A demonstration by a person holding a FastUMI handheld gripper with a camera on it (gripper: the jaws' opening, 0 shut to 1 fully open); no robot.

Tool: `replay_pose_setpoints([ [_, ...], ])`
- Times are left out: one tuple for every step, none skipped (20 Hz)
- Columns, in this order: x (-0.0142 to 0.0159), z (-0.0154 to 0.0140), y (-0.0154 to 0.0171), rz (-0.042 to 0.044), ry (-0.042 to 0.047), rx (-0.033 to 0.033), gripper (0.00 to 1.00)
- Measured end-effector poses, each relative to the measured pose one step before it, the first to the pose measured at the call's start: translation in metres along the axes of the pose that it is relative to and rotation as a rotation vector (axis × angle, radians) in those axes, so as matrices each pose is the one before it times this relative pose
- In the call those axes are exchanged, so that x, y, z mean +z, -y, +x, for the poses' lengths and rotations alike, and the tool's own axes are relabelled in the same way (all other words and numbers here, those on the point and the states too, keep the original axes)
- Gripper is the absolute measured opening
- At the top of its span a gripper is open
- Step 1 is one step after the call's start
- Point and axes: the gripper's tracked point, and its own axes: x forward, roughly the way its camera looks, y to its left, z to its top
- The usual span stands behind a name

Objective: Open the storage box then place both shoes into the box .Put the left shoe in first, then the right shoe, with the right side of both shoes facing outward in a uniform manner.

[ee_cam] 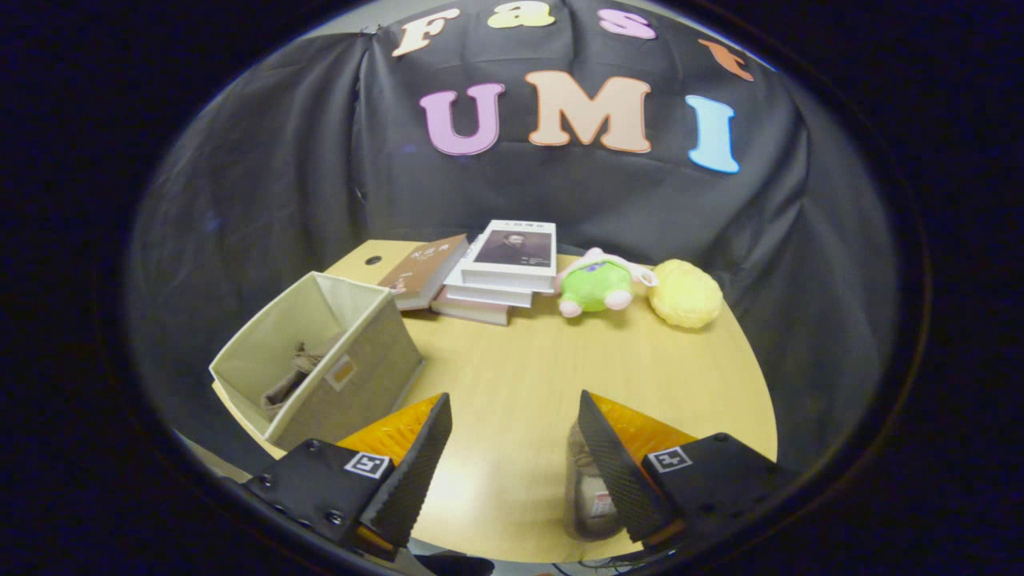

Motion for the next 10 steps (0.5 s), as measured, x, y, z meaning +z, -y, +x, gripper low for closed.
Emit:
replay_pose_setpoints([
  [-0.00597,0.00072,0.01309,0.00280,-0.00725,-0.01615,1.00],
  [-0.00683,0.00154,0.01222,0.00229,-0.01122,-0.01534,1.00],
  [-0.00646,-0.00045,0.01137,0.00175,-0.01109,-0.01386,1.00],
  [-0.00657,-0.00044,0.01176,-0.00014,-0.00911,-0.01393,1.00],
  [-0.00561,0.00099,0.01049,-0.00178,-0.00787,-0.01108,1.00],
  [-0.00669,0.00065,0.01037,-0.00318,-0.00972,-0.01058,1.00],
  [-0.00644,0.00049,0.01041,-0.00449,-0.01090,-0.01199,1.00],
  [-0.00712,0.00271,0.00963,-0.00593,-0.01033,-0.01045,1.00],
  [-0.00554,0.00296,0.00945,-0.00697,-0.00736,-0.01383,1.00],
  [-0.00748,0.00377,0.00869,-0.00900,-0.01090,-0.01524,1.00],
])
